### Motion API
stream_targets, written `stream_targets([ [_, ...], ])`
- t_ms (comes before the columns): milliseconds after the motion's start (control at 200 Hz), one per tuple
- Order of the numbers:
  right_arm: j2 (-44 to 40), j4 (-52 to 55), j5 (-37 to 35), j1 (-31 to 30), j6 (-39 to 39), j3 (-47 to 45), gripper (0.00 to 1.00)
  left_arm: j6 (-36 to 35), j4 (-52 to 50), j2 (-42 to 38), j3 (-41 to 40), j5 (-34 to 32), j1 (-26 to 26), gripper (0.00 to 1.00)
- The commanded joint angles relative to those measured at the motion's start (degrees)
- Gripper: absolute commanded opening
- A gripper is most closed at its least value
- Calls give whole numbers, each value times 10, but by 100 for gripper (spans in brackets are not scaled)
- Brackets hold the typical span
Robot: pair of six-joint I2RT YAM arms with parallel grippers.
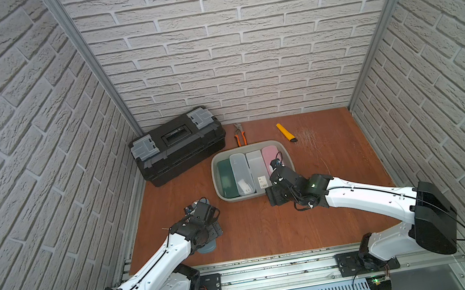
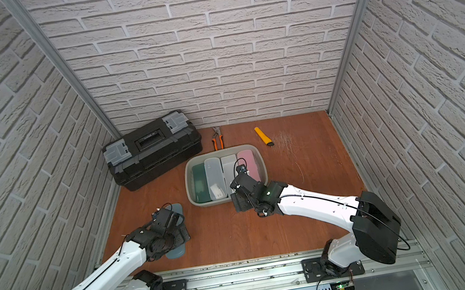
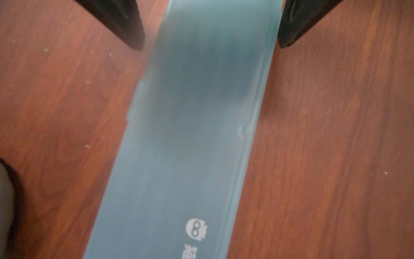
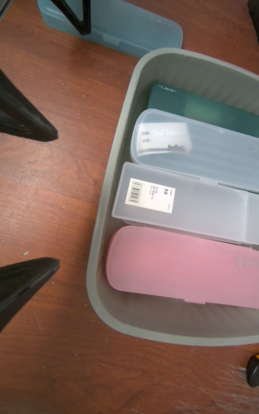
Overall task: Put the pencil case into the storage box
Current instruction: Move the pencil case to the center of the board.
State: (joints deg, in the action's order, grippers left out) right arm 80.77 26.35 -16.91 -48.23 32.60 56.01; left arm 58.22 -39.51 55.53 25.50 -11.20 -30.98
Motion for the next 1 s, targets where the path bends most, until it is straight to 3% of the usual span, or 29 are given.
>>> stream_targets([
  [0, -14, -17, -4, -6, 5, -8, 85, 28, 9, 7, -6, -7, -31, 98],
  [270, -16, -21, 1, -15, 5, -8, 83, 78, 28, 81, 38, -46, -131, 98],
  [400, -10, -21, 18, -21, 17, -4, 83, 79, -5, 104, 78, -81, -144, 98],
  [645, 13, -48, 16, -67, 55, 2, 85, 57, -66, 18, 109, -158, -136, 98],
  [785, 70, -59, 24, -115, 62, 43, 89, -8, -79, -63, 101, -153, -50, 99],
  [905, 143, -38, 19, -157, 71, 108, 89, -88, -62, -114, 111, -57, 84, 99],
  [995, 184, -35, 13, -179, 91, 141, 89, -126, -62, -122, 138, -21, 150, 98],
])
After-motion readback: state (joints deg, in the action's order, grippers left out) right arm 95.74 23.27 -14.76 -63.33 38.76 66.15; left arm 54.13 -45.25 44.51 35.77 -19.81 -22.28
